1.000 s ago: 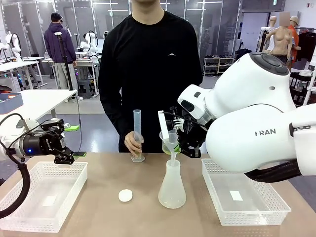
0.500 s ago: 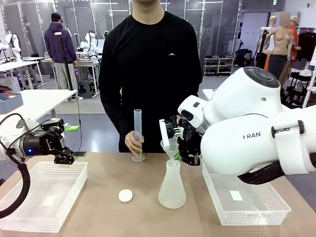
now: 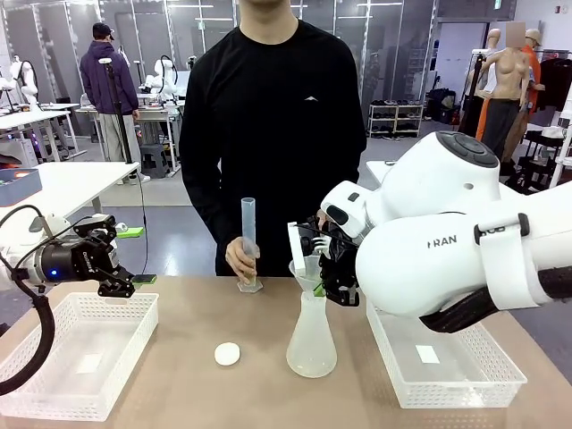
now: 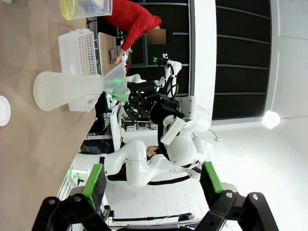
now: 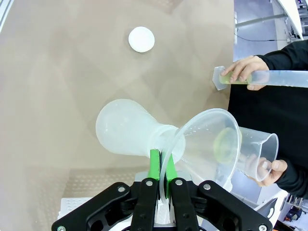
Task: Prepare the solutions needed for the experiment.
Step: Pick up the Plastic Funnel and insert it into the Big flask.
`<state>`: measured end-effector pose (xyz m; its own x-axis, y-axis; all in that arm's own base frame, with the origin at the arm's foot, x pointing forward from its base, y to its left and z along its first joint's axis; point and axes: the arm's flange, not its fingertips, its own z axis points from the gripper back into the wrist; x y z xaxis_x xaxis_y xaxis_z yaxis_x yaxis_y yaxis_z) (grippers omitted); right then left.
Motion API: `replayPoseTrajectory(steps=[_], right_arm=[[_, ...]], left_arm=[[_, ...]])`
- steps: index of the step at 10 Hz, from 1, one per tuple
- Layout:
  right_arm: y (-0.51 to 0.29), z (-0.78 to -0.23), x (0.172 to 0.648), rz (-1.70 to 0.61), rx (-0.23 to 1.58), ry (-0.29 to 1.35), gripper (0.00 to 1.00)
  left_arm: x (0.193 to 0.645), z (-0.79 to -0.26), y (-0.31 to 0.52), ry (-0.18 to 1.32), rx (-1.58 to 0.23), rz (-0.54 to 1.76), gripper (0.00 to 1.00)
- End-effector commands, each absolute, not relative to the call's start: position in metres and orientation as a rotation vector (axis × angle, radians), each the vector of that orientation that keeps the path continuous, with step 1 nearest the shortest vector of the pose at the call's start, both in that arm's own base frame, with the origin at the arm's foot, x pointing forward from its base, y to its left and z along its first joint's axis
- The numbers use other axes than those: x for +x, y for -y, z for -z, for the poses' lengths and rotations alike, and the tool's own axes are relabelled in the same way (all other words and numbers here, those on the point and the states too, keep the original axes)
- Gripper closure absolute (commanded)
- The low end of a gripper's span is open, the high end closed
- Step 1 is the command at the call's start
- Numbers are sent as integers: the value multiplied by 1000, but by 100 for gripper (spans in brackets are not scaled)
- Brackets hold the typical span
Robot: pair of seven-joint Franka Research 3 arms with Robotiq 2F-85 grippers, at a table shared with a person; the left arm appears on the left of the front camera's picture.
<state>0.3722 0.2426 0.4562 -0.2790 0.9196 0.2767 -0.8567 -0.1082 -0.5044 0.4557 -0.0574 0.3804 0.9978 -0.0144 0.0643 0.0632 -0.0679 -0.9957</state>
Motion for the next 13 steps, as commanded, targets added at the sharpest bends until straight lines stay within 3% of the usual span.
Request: replayPoseTrajectory(steps=[1,2,3,4,5,6,7,8,9,13], right_arm=[[-240,-451,377,-1751,-101,713,77],[-240,-450,376,-1757,-109,710,76],[-240,-451,376,-1758,-113,710,58],[-241,-451,376,-1756,-115,712,57],[-241,-452,375,-1758,-122,712,39],[-241,-454,374,-1763,-132,704,38],[-241,-455,373,-1765,-134,687,19],[-241,-456,373,-1767,-143,679,18],[-241,-457,372,-1770,-144,673,0],[-243,-455,372,-1747,-130,683,0]], left_arm=[[455,-382,57,35,-1640,71,0],[455,-382,57,35,-1640,71,0],[455,-382,57,35,-1640,71,0],[455,-382,57,35,-1640,71,0],[455,-382,57,35,-1640,71,0],[455,-382,57,35,-1640,71,0],[455,-382,57,35,-1640,71,0],[455,-382,57,35,-1640,71,0],[455,-382,57,35,-1640,71,0],[455,-382,57,35,-1640,71,0]])
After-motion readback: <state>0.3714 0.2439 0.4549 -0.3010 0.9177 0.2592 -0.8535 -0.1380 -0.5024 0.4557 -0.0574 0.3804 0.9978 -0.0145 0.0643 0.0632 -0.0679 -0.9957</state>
